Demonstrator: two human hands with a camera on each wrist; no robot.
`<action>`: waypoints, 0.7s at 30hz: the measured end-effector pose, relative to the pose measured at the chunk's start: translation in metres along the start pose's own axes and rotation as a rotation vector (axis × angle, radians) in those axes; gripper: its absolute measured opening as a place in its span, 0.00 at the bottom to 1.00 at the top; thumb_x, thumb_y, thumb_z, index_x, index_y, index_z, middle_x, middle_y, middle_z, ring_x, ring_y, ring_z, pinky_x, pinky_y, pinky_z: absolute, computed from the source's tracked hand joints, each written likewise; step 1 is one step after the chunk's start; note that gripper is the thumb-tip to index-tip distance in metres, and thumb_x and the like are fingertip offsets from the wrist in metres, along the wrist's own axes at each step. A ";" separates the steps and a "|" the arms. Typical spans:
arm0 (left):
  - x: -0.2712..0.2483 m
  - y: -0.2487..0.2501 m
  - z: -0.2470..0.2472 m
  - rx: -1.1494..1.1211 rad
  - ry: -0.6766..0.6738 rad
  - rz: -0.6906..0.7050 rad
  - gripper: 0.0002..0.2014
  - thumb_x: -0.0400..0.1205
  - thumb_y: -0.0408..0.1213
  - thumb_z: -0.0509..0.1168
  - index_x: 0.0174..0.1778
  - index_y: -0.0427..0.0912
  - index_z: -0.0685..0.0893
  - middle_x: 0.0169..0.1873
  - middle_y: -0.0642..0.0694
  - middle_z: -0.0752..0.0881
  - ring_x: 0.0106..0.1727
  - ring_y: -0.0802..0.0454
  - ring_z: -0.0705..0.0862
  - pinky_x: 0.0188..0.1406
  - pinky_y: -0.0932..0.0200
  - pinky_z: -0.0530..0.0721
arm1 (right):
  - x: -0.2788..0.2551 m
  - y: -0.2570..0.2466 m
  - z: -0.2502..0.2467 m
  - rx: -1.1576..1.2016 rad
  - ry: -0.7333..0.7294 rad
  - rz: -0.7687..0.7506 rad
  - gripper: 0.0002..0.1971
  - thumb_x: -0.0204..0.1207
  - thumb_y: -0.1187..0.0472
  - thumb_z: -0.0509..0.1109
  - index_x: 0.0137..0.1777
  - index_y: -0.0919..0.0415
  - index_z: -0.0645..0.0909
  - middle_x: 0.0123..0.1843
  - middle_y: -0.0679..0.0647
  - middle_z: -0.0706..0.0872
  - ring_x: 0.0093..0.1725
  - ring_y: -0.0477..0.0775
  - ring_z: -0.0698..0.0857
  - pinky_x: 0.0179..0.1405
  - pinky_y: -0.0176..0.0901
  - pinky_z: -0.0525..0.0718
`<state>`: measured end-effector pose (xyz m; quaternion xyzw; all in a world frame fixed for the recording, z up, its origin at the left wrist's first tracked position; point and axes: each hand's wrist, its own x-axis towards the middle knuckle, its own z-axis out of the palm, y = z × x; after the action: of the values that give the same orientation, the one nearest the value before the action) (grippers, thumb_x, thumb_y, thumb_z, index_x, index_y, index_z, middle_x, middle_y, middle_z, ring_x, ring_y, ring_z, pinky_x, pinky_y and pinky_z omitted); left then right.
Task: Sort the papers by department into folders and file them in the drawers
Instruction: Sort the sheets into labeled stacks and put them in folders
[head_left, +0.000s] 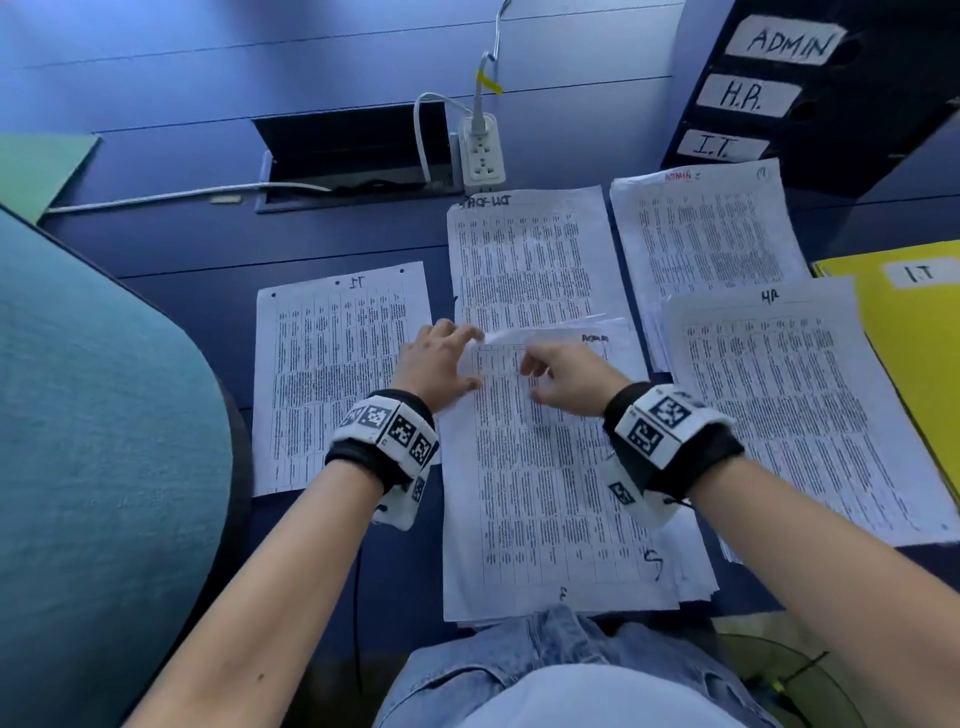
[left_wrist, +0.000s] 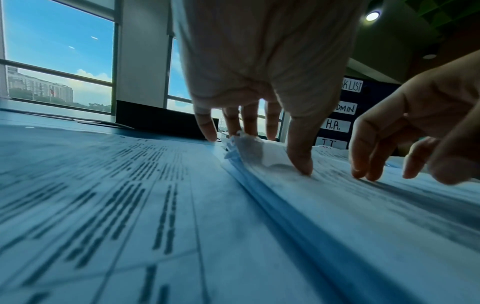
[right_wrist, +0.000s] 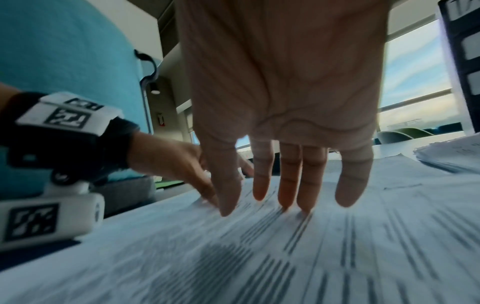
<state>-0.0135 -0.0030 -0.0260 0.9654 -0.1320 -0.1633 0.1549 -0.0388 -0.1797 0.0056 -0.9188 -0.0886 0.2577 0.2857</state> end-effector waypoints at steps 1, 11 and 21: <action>-0.002 0.001 0.001 0.017 0.012 -0.003 0.31 0.76 0.46 0.69 0.74 0.49 0.66 0.66 0.44 0.74 0.68 0.48 0.70 0.70 0.46 0.70 | -0.002 0.001 0.007 -0.074 -0.005 0.001 0.15 0.74 0.65 0.70 0.60 0.59 0.77 0.61 0.53 0.78 0.59 0.51 0.77 0.56 0.37 0.76; -0.004 0.013 0.003 0.138 0.055 0.020 0.34 0.76 0.44 0.69 0.77 0.51 0.63 0.69 0.44 0.70 0.70 0.47 0.68 0.73 0.44 0.64 | -0.012 0.012 0.036 -0.353 0.050 0.002 0.34 0.64 0.50 0.78 0.69 0.50 0.69 0.72 0.52 0.68 0.72 0.54 0.65 0.73 0.58 0.65; -0.018 0.013 0.013 -0.164 0.358 0.310 0.08 0.76 0.20 0.64 0.43 0.32 0.87 0.32 0.37 0.88 0.29 0.47 0.84 0.33 0.55 0.85 | -0.014 0.012 0.033 -0.442 0.177 0.070 0.63 0.57 0.43 0.81 0.81 0.54 0.39 0.82 0.56 0.42 0.81 0.63 0.43 0.77 0.66 0.45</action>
<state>-0.0376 -0.0127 -0.0279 0.9313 -0.2355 0.0259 0.2768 -0.0680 -0.1778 -0.0184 -0.9805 -0.0854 0.1602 0.0751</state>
